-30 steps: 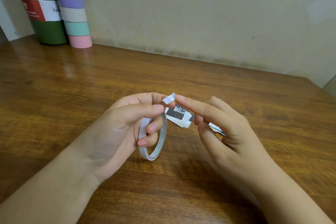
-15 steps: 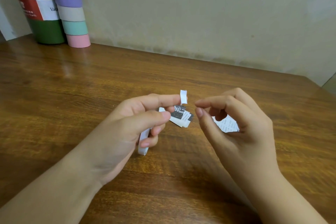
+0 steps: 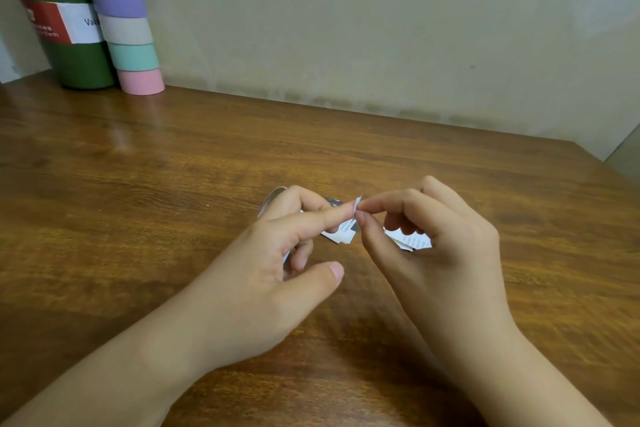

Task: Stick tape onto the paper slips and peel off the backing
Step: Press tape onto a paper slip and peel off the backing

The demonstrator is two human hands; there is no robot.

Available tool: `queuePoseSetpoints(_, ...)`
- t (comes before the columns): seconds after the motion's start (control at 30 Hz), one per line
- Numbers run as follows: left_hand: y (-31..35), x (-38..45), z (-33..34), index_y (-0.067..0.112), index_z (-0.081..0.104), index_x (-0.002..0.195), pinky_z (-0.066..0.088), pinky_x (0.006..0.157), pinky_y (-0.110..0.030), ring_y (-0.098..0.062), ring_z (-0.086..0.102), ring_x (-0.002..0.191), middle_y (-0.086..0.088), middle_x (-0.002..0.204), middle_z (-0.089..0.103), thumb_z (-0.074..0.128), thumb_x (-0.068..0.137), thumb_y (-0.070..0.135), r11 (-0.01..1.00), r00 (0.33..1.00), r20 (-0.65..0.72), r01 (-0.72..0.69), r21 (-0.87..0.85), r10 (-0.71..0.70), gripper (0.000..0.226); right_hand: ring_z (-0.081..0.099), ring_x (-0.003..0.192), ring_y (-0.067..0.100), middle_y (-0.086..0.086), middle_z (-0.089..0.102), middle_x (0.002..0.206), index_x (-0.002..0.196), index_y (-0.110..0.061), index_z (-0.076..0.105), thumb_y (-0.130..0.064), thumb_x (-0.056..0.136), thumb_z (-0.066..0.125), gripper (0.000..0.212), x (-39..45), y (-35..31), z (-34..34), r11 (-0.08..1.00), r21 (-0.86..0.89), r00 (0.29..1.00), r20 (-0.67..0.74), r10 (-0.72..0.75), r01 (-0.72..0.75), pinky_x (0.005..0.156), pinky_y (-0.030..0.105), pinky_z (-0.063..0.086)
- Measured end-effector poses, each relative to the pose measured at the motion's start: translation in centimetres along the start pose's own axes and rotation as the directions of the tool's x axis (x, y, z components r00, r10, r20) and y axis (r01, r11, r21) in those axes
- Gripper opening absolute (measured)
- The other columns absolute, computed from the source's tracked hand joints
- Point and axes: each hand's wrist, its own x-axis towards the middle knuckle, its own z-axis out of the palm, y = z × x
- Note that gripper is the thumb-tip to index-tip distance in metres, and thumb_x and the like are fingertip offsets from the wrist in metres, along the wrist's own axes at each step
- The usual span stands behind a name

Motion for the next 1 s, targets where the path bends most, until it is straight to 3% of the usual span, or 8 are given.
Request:
queuePoseSetpoints(0.13,-0.2,0.0,0.3,0.043,0.050,0.128,0.042,0.064,-0.013,-0.005,0.043,0.072,0.020,0.095,0.040,0.058,0.075,0.030,0.999,0.999,0.024,0.031,0.043,-0.032,0.056,0.045,0.063,0.008,-0.011,0.047,0.068,0.078,-0.015,0.071,-0.019,0.078,0.070,0.004,-0.1,0.3,0.3,0.999,-0.045,1.000,0.009,0.002,-0.002,0.059,0.019,0.038)
queuePoseSetpoints(0.2,-0.2,-0.1,0.5,0.041,0.046,0.133,0.047,0.068,-0.020,-0.006,0.042,0.075,0.024,0.095,0.037,0.056,0.075,0.028,0.998,0.999,0.038,0.022,0.061,-0.024,0.060,0.044,0.061,0.007,-0.010,0.050,0.065,0.076,-0.016,0.071,-0.019,0.078,0.071,0.004,-0.2,0.2,0.3,0.998,-0.048,1.000,0.011,0.029,-0.028,0.058,0.019,0.038)
queuePoseSetpoints(0.3,-0.2,-0.2,0.6,0.039,0.042,0.138,0.048,0.076,-0.025,-0.006,0.042,0.078,0.032,0.095,0.034,0.056,0.076,0.028,0.992,0.999,0.051,-0.021,0.124,0.014,0.065,0.046,0.061,0.005,-0.012,0.056,0.064,0.076,-0.018,0.071,-0.022,0.076,0.070,0.004,-0.2,-0.1,0.4,0.995,-0.022,0.995,0.029,0.101,-0.100,0.059,0.013,0.037)
queuePoseSetpoints(0.5,-0.3,-0.1,0.5,0.041,0.044,0.137,0.047,0.070,-0.023,-0.010,0.045,0.082,0.027,0.104,0.035,0.054,0.075,0.036,0.975,0.998,0.050,-0.051,0.216,0.041,0.063,0.058,0.065,0.008,-0.010,0.065,0.064,0.076,-0.021,0.073,-0.022,0.073,0.068,0.005,-0.3,-0.5,0.2,0.963,0.114,0.967,0.097,0.234,-0.245,0.060,0.016,0.045)
queuePoseSetpoints(0.67,-0.1,-0.1,0.3,0.042,0.051,0.131,0.048,0.070,-0.025,-0.011,0.044,0.079,0.023,0.100,0.038,0.056,0.075,0.026,0.985,0.999,0.032,-0.027,0.173,0.022,0.059,0.058,0.061,0.008,-0.008,0.065,0.066,0.072,-0.022,0.072,-0.020,0.075,0.073,0.003,-0.2,-0.8,0.0,0.907,0.217,0.929,0.173,0.327,-0.360,0.059,0.015,0.045)
queuePoseSetpoints(0.77,0.0,0.0,0.2,0.043,0.054,0.126,0.049,0.067,-0.021,-0.010,0.044,0.074,0.021,0.098,0.040,0.057,0.075,0.023,0.992,1.000,0.028,-0.002,0.123,-0.001,0.055,0.056,0.060,0.011,-0.005,0.065,0.065,0.069,-0.024,0.071,-0.011,0.076,0.075,0.015,-0.1,-1.0,-0.4,0.867,0.277,0.905,0.230,0.358,-0.413,0.056,0.013,0.043)
queuePoseSetpoints(1.0,0.3,0.2,-0.2,0.041,0.060,0.119,0.041,0.064,-0.012,-0.007,0.043,0.066,0.017,0.091,0.045,0.057,0.073,0.019,0.999,0.999,0.028,0.043,0.017,-0.043,0.051,0.057,0.060,0.014,-0.006,0.066,0.066,0.066,-0.027,0.069,-0.011,0.076,0.074,0.019,0.3,-1.2,-0.7,0.855,0.296,0.896,0.272,0.352,-0.426,0.055,0.013,0.044)
